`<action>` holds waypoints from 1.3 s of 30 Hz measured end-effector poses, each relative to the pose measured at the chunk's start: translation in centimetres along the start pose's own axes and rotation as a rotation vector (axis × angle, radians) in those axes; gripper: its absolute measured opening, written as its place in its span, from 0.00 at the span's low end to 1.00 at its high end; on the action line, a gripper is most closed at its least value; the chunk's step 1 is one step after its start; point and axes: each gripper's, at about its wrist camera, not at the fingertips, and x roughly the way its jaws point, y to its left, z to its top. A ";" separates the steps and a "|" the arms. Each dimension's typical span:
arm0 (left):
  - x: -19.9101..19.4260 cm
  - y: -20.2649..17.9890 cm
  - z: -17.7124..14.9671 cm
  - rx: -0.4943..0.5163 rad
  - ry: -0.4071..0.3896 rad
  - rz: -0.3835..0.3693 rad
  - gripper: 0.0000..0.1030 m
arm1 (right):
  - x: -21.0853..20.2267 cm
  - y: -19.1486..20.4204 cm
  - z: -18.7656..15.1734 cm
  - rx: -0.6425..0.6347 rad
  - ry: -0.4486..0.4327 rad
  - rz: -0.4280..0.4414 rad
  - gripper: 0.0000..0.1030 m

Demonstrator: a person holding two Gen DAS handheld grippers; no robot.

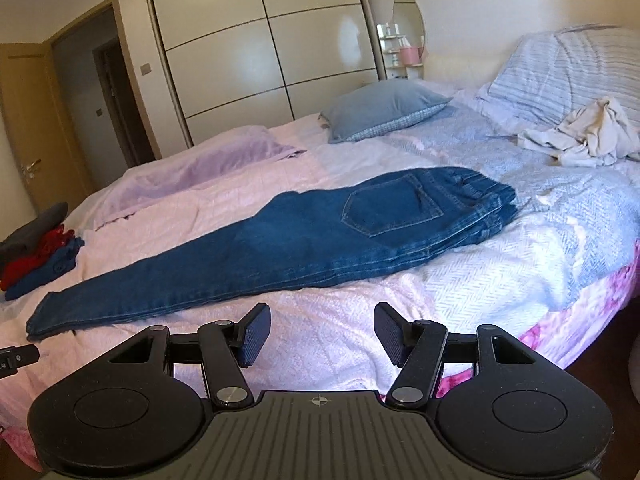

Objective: Fold clothes

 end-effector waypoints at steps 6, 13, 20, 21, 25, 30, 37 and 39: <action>-0.1 0.1 0.0 -0.003 0.001 0.007 0.30 | -0.5 -0.2 0.2 0.001 -0.009 0.003 0.59; 0.8 0.6 -0.3 -0.012 0.016 0.006 0.30 | 0.3 0.0 -0.1 -0.003 0.010 0.010 0.59; 3.2 3.1 -1.2 -0.110 0.032 -0.065 0.30 | 2.0 -1.1 -0.3 0.017 0.039 0.021 0.59; 3.8 3.6 -1.2 -0.121 0.027 -0.056 0.30 | 2.5 -1.4 -0.4 0.027 0.047 0.018 0.59; 7.3 6.8 0.5 -0.245 0.042 -0.030 0.28 | 5.2 -2.6 -0.6 0.065 0.086 0.014 0.59; 11.7 10.8 2.6 -0.405 0.065 0.002 0.26 | 8.8 -3.0 0.9 0.089 0.098 0.046 0.59; 17.0 19.3 3.0 -0.830 0.145 0.008 0.25 | 14.4 -3.8 3.7 0.170 0.150 0.101 0.59; 17.8 21.6 2.1 -0.968 0.127 0.009 0.25 | 15.7 -4.0 3.7 0.176 0.173 0.091 0.59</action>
